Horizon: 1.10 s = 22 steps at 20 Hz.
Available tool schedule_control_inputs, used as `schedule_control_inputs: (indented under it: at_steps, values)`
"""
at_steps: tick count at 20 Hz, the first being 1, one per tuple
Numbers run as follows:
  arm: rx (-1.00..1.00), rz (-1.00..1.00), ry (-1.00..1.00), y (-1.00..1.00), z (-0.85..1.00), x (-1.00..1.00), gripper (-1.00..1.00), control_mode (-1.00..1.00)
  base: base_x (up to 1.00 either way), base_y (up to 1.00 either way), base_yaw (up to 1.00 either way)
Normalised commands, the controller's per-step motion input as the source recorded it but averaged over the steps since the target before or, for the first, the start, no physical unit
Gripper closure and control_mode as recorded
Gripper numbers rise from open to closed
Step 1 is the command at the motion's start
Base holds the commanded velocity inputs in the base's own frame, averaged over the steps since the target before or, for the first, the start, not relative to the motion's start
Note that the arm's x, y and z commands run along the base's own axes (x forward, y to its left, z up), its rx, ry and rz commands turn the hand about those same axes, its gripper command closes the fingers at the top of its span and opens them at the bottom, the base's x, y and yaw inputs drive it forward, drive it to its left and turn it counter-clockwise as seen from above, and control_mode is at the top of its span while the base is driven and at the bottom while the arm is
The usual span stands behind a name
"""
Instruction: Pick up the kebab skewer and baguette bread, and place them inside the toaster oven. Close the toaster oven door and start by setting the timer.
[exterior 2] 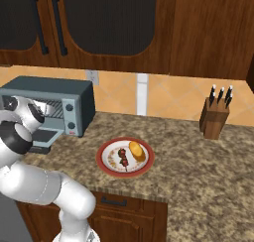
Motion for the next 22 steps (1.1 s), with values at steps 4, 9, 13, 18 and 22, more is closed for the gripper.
schedule_control_inputs:
  at_steps: [4, 9, 13, 18, 22]
  values:
    - [0.00, 0.00, 0.05, 0.00, -0.13, 0.00, -1.00, -1.00, 0.00, 0.00, 0.00]
    - [0.00, 0.00, 0.03, 0.00, -0.05, 0.05, -1.00, -1.00, 0.00, 0.00, 0.00]
    - [0.00, 0.00, 0.01, 0.00, -0.09, 0.20, -1.00, -1.00, 0.00, 0.00, 0.00]
    - [0.00, 0.00, 0.03, 0.00, -0.10, 0.12, -1.00, -1.00, 0.00, 0.00, 0.00]
    - [0.00, 0.00, 0.04, 0.00, -0.23, 0.00, -1.00, -1.00, 0.00, 0.00, 0.00]
